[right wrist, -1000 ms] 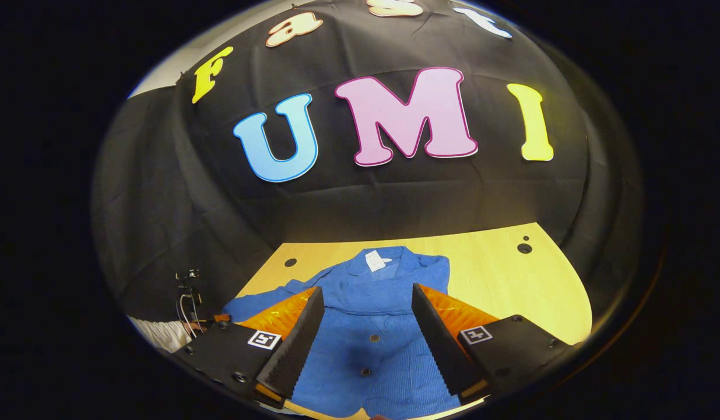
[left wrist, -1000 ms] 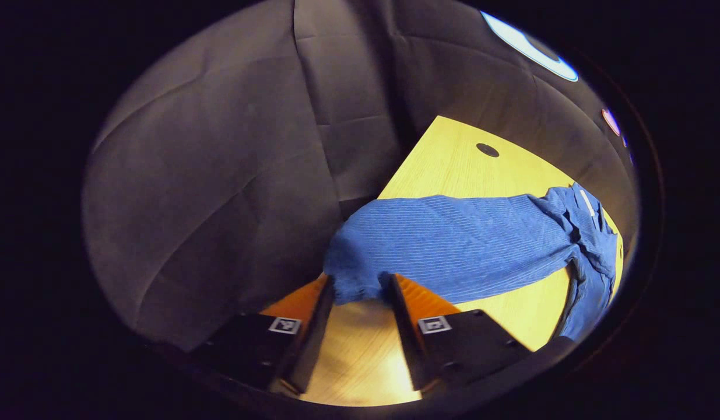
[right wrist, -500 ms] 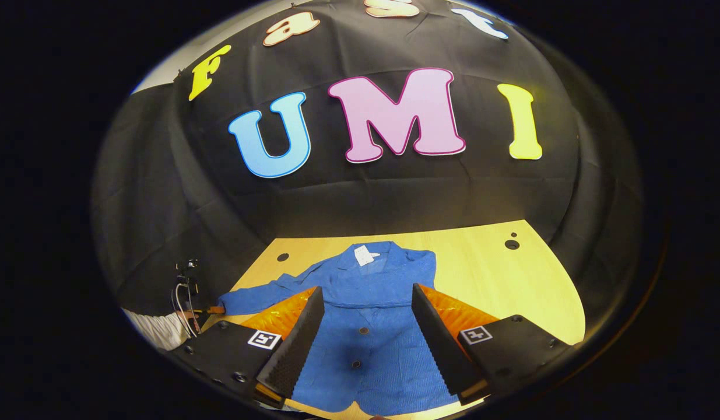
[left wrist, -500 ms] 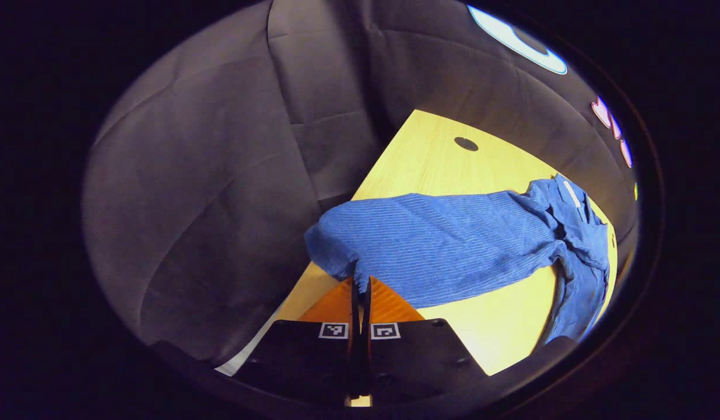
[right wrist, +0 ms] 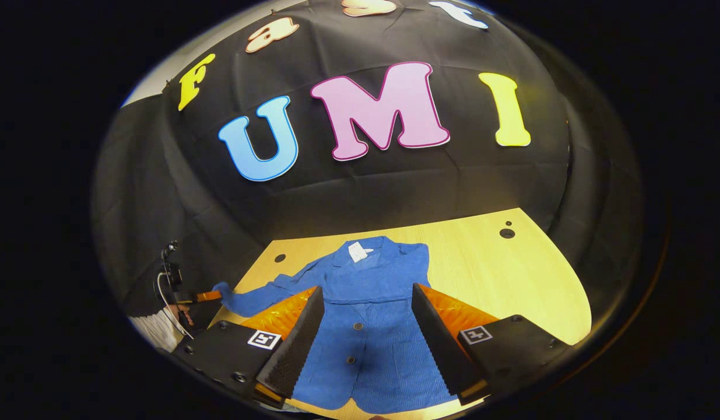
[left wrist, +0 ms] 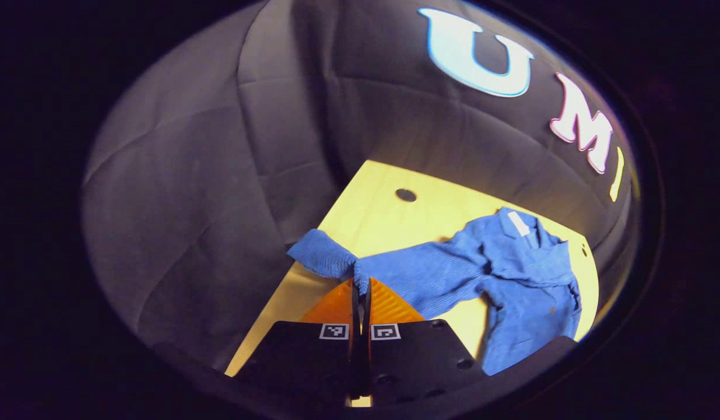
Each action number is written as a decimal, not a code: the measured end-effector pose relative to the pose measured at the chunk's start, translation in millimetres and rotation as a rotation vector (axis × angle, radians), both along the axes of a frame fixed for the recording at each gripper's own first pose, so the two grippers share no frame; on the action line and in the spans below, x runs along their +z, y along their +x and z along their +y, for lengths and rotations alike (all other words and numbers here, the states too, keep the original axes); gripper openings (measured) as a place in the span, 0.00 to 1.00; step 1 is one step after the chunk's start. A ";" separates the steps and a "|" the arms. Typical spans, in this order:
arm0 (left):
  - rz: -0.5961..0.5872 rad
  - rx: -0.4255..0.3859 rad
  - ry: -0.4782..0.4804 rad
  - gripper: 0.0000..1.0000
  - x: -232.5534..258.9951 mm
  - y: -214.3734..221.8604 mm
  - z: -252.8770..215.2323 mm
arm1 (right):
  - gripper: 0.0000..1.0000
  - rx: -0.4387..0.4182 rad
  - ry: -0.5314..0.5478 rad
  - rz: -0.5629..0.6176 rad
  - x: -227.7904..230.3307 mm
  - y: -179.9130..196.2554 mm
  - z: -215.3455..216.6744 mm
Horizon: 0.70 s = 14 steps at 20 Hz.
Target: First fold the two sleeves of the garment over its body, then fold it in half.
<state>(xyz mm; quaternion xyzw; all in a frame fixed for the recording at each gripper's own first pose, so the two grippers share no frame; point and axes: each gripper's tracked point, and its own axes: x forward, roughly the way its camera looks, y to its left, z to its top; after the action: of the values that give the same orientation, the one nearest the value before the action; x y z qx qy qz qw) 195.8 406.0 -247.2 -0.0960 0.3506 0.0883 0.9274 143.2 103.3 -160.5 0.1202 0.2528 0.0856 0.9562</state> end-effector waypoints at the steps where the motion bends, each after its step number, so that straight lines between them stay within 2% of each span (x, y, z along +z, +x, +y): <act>1: -0.030 -0.039 0.005 0.00 16.4 10.4 -17.6 | 0.96 -0.003 0.005 -0.001 0.4 0.3 -4.3; 5: -0.140 -0.189 -0.042 0.00 86.3 47.4 -110.9 | 0.96 -0.020 0.015 0.006 -3.0 -4.4 -29.4; 9: -0.199 -0.363 -0.053 0.00 124.4 82.7 -225.5 | 0.95 -0.069 0.017 0.023 -7.2 -14.1 -72.0; 11: -0.204 -0.450 -0.048 0.00 121.0 100.5 -283.7 | 0.95 -0.109 0.021 0.039 -11.5 -18.0 -97.0; 14: -0.129 -0.541 -0.106 0.00 85.8 126.0 -361.1 | 0.95 -0.159 0.009 0.070 -23.5 -23.6 -129.4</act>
<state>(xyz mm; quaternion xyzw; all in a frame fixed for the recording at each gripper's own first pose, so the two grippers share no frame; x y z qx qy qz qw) 321.9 44.9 -161.4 -0.0525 0.3078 -0.1872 0.9314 119.6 -26.0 -183.9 0.1470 0.2754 0.0065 0.9500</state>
